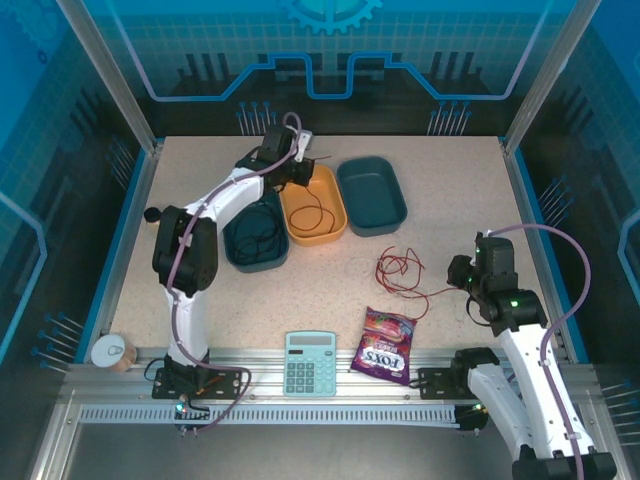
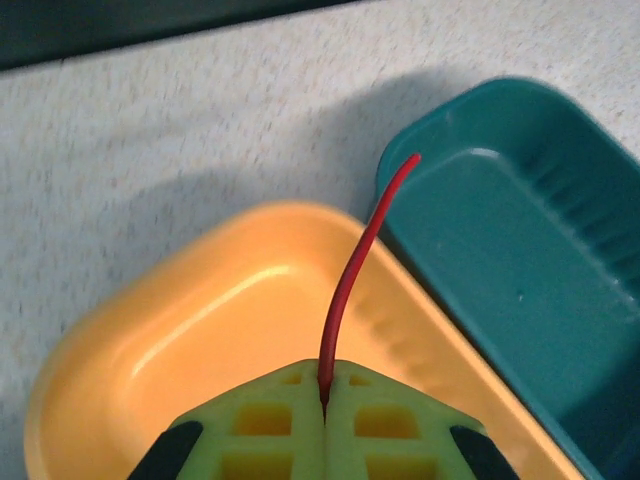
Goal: Untangle the cables
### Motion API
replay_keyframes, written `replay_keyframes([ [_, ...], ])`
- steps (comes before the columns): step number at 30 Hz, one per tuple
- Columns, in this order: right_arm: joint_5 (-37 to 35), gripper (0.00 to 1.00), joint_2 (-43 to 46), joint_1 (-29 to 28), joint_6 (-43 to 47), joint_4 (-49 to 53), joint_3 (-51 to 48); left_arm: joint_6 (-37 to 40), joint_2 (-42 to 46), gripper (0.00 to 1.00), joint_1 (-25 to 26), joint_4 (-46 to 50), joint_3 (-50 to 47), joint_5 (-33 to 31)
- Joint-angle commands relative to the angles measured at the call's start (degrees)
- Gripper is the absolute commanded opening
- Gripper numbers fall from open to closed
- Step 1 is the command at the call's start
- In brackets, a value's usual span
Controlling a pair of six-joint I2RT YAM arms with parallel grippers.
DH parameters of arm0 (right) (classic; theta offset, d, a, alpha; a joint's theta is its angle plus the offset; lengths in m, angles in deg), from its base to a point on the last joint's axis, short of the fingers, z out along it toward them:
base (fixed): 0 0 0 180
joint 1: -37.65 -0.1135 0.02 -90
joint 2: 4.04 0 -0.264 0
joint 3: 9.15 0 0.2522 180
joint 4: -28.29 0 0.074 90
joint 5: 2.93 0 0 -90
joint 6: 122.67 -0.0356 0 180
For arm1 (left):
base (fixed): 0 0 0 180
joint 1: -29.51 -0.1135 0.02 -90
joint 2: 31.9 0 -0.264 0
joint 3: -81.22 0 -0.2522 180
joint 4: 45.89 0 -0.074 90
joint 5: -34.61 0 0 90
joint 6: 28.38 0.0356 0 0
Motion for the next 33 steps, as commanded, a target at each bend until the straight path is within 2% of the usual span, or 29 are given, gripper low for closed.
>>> replay_keyframes([
  [1,1.34,0.2,0.56,0.71,-0.59,-0.31,-0.92,-7.44,2.67,0.0,0.78,-0.17,-4.19,-2.22],
  [6,2.36,0.2,0.92,0.69,-0.8,-0.75,-1.19,-8.67,0.06,0.0,2.7,3.29,-5.33,-4.95],
  [16,3.05,0.21,1.53,0.67,-0.66,-0.23,-1.17,-10.02,-5.99,0.0,3.89,12.86,-0.37,-9.88],
  [20,4.21,0.21,0.82,0.63,0.02,-0.06,-0.85,-9.32,-8.6,0.0,4.02,15.38,2.75,-9.77],
  [21,4.44,0.21,0.66,0.54,0.12,0.12,-0.66,-9.19,-8.52,0.02,4.19,15.26,2.74,-9.64],
  [28,5.59,0.24,-1.43,-1.41,0.53,0.74,-0.1,-10.18,-3.89,0.36,4.52,13.39,1.08,-9.63],
  [33,3.61,0.28,-3.84,-4.79,-0.22,-0.2,0.23,-10.26,0.67,0.45,5.05,11.65,-0.95,-9.96],
])
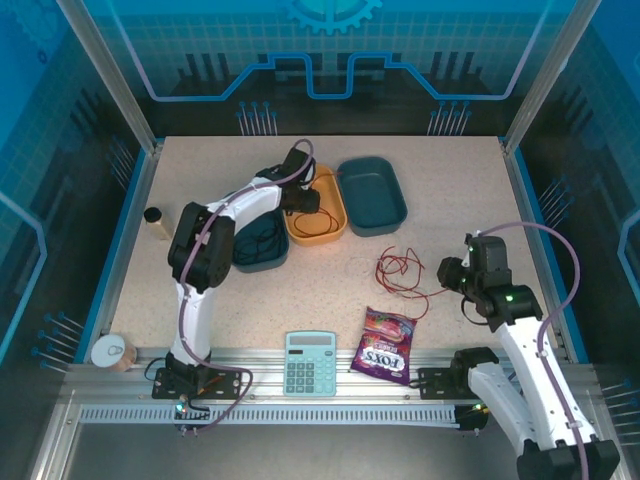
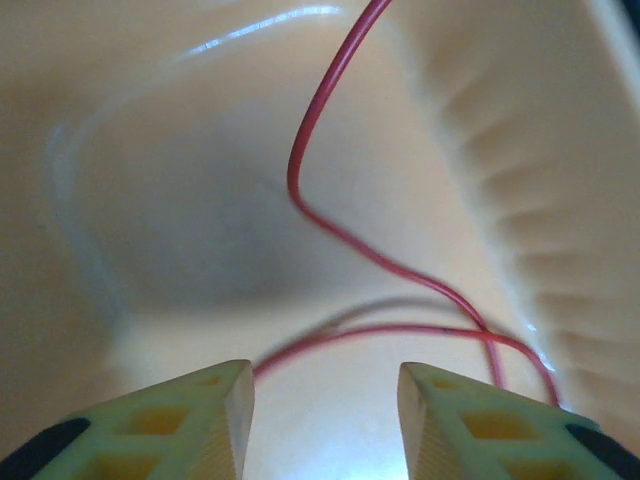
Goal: Untangle the cables
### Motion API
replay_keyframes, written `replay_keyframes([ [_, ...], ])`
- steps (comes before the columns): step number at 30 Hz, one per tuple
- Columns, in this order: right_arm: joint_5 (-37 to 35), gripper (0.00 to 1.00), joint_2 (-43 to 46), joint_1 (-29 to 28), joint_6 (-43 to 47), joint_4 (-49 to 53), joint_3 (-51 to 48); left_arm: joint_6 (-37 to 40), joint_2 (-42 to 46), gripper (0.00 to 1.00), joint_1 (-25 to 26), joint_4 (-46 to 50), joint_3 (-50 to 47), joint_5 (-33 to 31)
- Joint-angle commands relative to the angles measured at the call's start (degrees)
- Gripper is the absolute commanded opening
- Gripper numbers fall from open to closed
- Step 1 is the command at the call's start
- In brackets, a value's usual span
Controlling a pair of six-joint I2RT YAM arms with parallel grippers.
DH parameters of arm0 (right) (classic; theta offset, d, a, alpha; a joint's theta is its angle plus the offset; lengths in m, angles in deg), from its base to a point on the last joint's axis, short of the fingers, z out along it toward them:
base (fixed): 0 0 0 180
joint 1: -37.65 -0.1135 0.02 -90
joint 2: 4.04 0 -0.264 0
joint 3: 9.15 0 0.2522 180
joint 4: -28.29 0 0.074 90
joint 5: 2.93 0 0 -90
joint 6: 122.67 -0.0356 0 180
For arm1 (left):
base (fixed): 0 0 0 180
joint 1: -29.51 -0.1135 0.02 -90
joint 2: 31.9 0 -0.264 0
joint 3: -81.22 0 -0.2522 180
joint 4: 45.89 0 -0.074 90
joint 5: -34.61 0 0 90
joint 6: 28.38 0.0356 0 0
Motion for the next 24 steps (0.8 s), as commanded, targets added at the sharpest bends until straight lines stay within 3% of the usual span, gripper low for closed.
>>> replay_keyframes([
  [1,-1.34,0.28,-1.39,-2.89,-0.48,-0.43,1.08,-0.34,6.35,0.46,0.68,-0.83,-1.15,-1.01],
  [6,-4.09,0.3,-4.86,-6.37,-1.27,-1.47,2.04,-0.46,9.91,0.5,0.84,-2.94,-4.02,-3.1],
  [9,-5.05,0.3,-6.63,-7.46,-1.36,-2.0,2.88,0.48,7.72,0.5,0.81,-3.98,-2.13,-2.88],
  [12,-5.51,0.3,-7.58,-7.91,-1.43,-2.38,3.38,3.11,2.07,0.49,0.74,-4.78,3.62,-2.54],
  [19,-6.09,0.3,-6.65,-7.97,-1.72,-1.54,3.69,5.95,-13.67,0.49,-0.98,6.67,25.64,-3.04],
  [24,-7.01,0.31,-6.37,-7.96,-1.72,-1.61,3.69,5.68,-17.4,0.48,-1.56,10.07,31.47,-4.29],
])
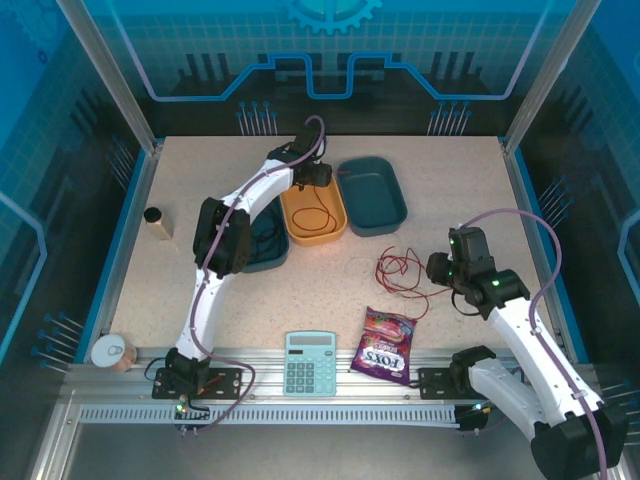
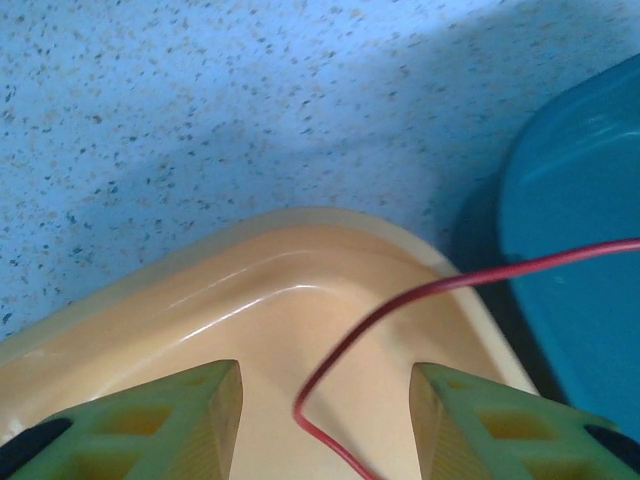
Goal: Untangle the cables
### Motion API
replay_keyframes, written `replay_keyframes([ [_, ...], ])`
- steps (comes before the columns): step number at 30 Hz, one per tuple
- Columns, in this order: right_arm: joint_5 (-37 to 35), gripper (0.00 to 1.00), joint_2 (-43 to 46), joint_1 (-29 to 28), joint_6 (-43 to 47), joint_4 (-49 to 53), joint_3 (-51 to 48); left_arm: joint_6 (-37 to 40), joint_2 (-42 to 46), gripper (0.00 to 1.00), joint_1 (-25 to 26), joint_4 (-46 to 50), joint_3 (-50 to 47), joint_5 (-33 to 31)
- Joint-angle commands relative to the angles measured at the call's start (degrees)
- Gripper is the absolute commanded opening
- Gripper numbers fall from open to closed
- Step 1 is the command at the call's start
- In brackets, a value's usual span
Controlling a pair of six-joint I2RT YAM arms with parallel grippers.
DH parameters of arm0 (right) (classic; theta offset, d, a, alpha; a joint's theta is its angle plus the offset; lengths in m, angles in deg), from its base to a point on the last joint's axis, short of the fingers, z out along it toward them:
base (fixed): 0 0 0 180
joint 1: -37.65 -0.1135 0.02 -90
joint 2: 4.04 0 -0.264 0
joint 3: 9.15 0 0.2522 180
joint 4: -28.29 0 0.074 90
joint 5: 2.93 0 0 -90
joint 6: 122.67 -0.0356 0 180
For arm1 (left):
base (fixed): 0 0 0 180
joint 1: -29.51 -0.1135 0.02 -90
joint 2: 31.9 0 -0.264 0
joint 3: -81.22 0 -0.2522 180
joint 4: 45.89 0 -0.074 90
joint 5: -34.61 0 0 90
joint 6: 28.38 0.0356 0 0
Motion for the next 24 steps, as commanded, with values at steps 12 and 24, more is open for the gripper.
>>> replay_keyframes([
  [12,-1.64,0.31,0.0,-0.84,-0.77,-0.48,1.13,0.25,-4.28,0.45,-0.75,4.9,4.19,0.28],
  [24,-2.04,0.31,1.1,-0.83,-0.86,0.09,0.61,-1.35,-8.75,0.38,-0.76,7.2,8.37,-0.72],
])
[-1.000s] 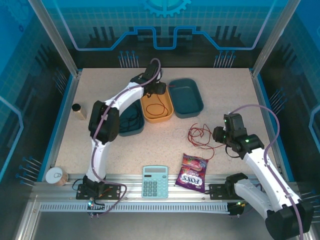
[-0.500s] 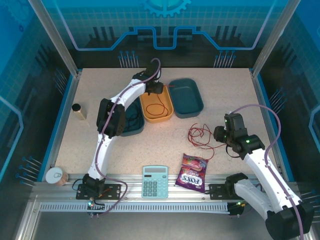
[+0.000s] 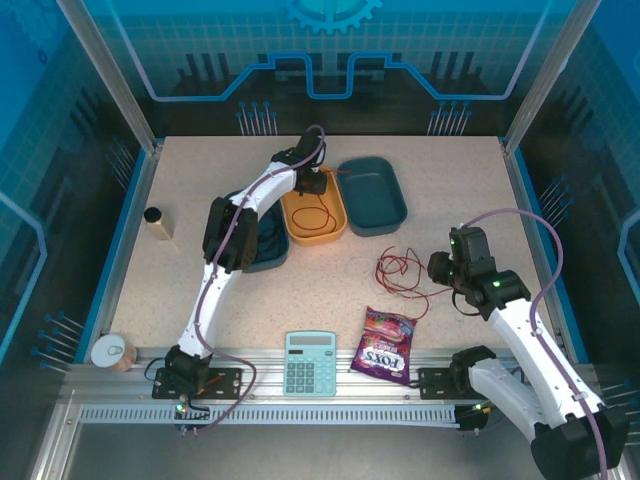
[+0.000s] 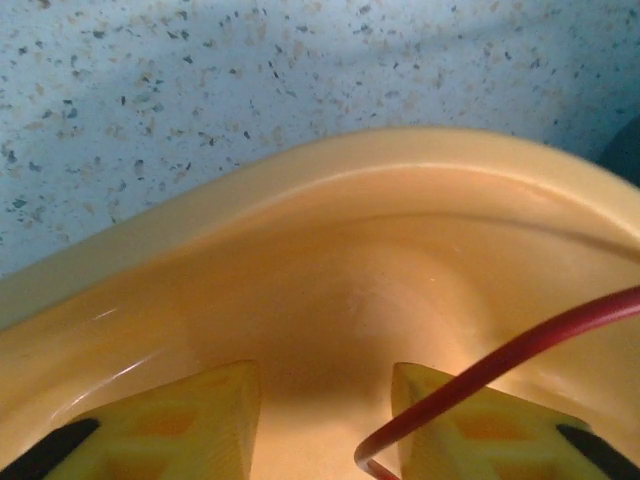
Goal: Untangle the cables
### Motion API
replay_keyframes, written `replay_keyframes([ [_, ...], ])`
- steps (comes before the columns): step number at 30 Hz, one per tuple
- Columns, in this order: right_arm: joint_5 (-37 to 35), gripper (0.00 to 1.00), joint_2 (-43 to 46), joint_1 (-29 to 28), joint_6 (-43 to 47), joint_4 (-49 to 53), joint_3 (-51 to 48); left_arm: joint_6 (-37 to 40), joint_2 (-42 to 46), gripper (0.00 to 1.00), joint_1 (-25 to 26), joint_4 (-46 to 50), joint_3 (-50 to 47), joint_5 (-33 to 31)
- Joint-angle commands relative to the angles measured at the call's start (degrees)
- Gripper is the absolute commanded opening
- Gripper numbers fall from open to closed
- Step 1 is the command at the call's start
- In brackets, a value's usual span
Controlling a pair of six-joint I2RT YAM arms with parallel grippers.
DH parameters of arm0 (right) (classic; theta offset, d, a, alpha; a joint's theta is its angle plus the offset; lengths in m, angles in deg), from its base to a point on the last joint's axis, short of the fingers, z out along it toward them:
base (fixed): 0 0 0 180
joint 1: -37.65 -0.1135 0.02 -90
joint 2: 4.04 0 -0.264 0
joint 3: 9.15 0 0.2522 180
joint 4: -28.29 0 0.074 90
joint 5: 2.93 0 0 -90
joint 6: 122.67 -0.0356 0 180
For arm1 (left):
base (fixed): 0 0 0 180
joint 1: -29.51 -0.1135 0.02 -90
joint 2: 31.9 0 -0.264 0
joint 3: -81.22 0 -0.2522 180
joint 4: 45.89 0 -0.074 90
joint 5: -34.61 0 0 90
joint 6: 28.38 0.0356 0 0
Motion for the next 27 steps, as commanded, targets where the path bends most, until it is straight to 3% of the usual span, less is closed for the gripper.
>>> replay_keyframes([
  [1,-1.05,0.31,0.68,-0.84,-0.67,0.33,0.66,-1.13,-1.02,0.34,0.03,2.16,2.15,-1.14],
  [8,-1.16,0.31,0.82,-0.86,-0.74,0.27,0.27,-2.51,0.49,0.0,0.09,3.49,0.51,-3.18],
  [18,-0.67,0.31,1.48,-0.87,-0.13,-0.1,-0.41,-3.63,16.15,0.0,1.08,-2.44,-17.07,-5.98],
  [27,-0.44,0.31,2.86,-0.85,-0.38,-0.1,-1.08,-3.35,18.15,0.0,2.2,7.9,-19.8,-5.52],
])
